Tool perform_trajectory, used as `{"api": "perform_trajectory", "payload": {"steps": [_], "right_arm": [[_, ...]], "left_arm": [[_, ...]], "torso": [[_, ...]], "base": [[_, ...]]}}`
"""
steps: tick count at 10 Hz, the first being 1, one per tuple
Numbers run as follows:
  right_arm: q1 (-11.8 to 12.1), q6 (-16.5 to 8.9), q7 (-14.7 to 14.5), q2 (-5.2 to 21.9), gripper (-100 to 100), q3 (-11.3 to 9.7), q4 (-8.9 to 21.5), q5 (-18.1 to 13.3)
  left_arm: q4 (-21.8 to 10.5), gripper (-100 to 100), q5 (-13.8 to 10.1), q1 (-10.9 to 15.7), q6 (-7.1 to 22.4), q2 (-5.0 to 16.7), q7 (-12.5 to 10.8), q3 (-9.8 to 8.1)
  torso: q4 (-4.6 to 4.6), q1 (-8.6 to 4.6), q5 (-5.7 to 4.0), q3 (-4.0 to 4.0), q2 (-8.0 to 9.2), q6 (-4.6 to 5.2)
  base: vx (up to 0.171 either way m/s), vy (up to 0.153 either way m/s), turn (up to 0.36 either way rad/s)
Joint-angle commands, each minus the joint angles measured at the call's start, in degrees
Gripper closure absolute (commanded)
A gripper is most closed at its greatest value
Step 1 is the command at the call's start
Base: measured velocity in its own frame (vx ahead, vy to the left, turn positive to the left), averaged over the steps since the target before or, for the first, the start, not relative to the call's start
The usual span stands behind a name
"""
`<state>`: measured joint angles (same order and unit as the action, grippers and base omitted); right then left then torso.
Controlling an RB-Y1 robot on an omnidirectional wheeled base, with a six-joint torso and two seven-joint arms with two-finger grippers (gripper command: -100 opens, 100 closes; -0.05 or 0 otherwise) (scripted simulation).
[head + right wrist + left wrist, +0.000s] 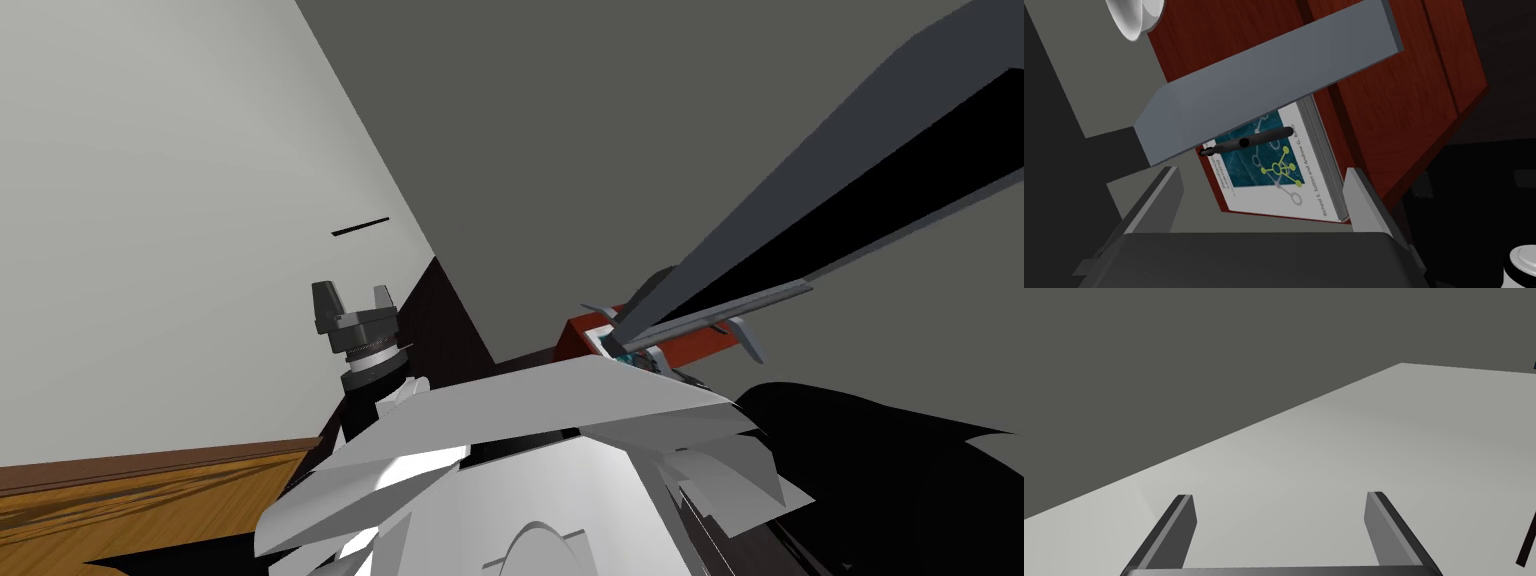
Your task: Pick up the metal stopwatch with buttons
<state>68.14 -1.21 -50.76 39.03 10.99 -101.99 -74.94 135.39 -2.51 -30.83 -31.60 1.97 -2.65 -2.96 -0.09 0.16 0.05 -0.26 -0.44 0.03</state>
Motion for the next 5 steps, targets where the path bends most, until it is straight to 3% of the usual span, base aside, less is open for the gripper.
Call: {"api": "perform_trajectory", "payload": {"steps": [1,5], "right_arm": [[0.5,-1.9,-0.1,1.6,-100,-1.2,0.0,-0.6],[2.1,-3.6,-1.7,4.8,-100,-1.4,2.4,-6.0]], "left_arm": [[0.0,0,0.0,0.0,0.0,0.0,0.0,0.00],[0.0,0,0.0,0.0,0.0,0.0,0.0,0.00]], "torso": [[0.00,0.00,0.00,0.00,0.00,0.00],[0.06,-0.06,-0.01,0.15,0.27,0.01]], "base": [[0.088,0.027,0.024],[0.067,0.019,0.079]]}}
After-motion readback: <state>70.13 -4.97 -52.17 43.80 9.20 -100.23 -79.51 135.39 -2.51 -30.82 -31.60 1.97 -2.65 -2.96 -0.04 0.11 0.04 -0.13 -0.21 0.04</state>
